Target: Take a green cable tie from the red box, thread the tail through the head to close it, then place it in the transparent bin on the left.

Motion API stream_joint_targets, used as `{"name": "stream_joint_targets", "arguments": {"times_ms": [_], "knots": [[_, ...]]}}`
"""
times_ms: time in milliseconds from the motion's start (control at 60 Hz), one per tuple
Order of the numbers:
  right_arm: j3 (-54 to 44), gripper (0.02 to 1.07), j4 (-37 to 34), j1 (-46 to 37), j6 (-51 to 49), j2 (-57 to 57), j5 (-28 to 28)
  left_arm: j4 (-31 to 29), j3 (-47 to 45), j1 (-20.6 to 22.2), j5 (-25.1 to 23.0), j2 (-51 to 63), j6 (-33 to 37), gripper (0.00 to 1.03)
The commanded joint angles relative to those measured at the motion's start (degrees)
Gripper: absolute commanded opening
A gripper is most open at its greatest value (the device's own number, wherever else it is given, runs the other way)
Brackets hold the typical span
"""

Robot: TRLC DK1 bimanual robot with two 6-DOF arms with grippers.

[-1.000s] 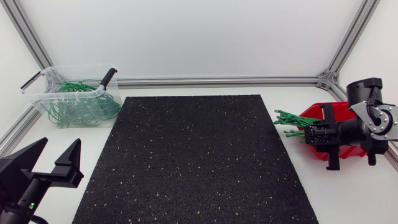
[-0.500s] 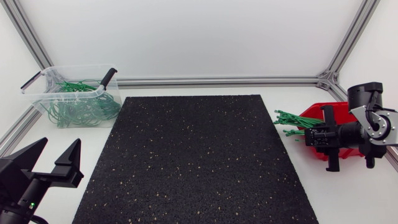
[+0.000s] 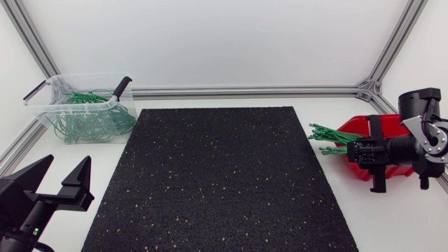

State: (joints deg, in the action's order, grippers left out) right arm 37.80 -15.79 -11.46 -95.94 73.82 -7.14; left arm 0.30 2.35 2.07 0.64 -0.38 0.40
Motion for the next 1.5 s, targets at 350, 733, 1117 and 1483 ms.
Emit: {"name": "stream_joint_targets", "arguments": {"times_ms": [350, 733, 1117, 1483], "knots": [[8.08, 0.08, -10.84, 4.43, 11.83, -15.02, -4.38, -1.35, -2.26, 0.4, -0.56, -0.14, -0.23, 0.99], [22.76, 0.08, -33.78, 17.88, 31.43, -20.47, -6.22, -1.26, -2.26, 0.31, -0.56, -0.14, -0.23, 0.99], [33.83, 0.08, -56.37, 26.67, 55.6, -7.64, -21.78, -1.44, -2.17, 1.54, -0.56, -0.14, -0.23, 0.99], [30.93, 0.08, -52.94, 31.85, 65.88, -0.96, -40.59, -1.88, -2.17, 2.94, -0.38, -0.23, -0.23, 0.99]]}}
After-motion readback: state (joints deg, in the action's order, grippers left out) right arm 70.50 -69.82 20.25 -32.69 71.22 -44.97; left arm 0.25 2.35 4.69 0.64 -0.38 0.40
